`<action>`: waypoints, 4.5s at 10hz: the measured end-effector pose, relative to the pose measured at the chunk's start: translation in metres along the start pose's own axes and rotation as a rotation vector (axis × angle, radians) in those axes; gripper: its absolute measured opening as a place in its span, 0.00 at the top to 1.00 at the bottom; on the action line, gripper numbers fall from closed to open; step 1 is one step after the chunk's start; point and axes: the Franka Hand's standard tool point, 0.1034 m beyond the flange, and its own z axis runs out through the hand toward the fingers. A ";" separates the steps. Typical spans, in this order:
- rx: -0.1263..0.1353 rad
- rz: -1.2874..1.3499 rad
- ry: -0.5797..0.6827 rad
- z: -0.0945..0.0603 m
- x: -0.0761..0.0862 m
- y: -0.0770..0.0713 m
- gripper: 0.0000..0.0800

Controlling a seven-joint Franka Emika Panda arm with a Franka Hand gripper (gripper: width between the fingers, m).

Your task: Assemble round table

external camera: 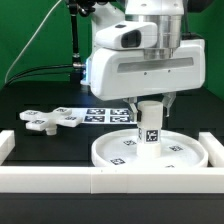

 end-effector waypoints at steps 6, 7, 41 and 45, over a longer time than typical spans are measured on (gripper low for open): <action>0.020 0.509 -0.003 0.000 0.000 -0.002 0.49; 0.020 0.562 -0.003 0.000 0.000 -0.002 0.49; 0.115 0.604 0.042 -0.039 -0.061 0.006 0.19; 0.069 0.106 0.072 -0.020 -0.079 0.051 0.19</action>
Offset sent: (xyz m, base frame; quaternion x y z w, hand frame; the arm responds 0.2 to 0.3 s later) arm 0.0000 0.0000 0.0000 0.0000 0.0000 0.1938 0.9810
